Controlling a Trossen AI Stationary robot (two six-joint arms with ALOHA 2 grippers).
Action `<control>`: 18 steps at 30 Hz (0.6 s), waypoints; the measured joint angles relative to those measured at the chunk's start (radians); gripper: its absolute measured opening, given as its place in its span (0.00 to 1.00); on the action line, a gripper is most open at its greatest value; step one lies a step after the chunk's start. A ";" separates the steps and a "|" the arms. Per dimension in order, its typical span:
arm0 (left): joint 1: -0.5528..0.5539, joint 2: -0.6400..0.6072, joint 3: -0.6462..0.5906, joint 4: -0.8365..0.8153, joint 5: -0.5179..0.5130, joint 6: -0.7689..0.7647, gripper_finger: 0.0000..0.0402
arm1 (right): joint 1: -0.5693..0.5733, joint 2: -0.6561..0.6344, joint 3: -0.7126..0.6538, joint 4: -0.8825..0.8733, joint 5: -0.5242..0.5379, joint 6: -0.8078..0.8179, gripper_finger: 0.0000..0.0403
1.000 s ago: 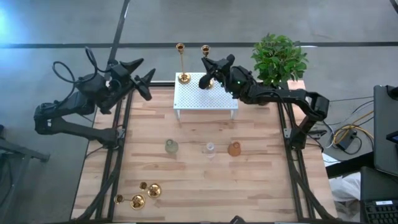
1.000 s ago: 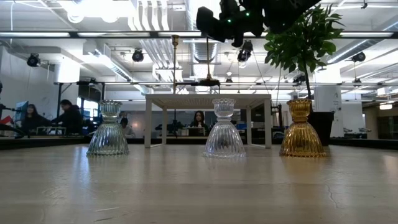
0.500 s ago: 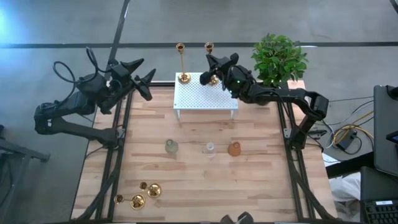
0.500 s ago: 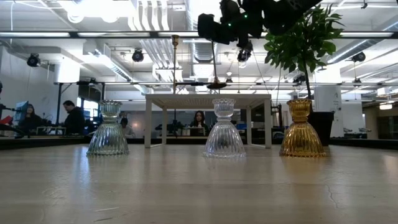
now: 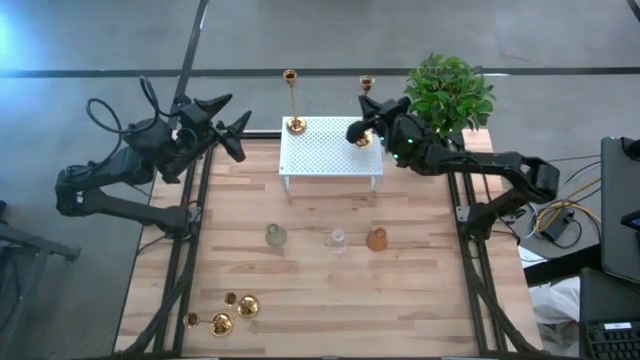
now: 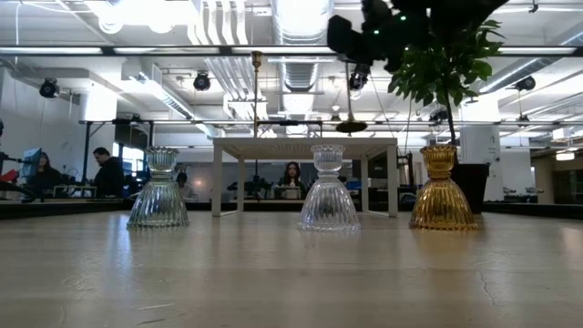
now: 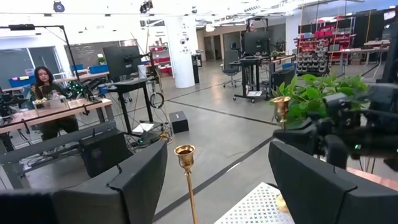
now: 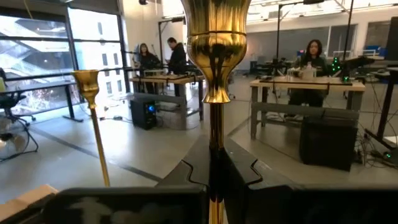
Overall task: Pick & Place candle stick holders
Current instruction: Align the gold candle holder with the other gold candle holder on the shelf
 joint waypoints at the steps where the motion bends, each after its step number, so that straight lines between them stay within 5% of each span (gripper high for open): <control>1: 0.000 0.003 0.000 0.000 0.000 0.003 0.71 | -0.001 -0.016 -0.012 -0.002 0.000 -0.005 0.02; 14: 0.000 0.018 -0.001 0.002 -0.004 0.023 0.71 | -0.044 0.001 -0.027 0.054 -0.051 -0.017 0.02; 18: 0.000 0.017 -0.001 0.002 -0.004 0.023 0.71 | -0.044 0.019 0.005 0.050 -0.148 0.000 0.02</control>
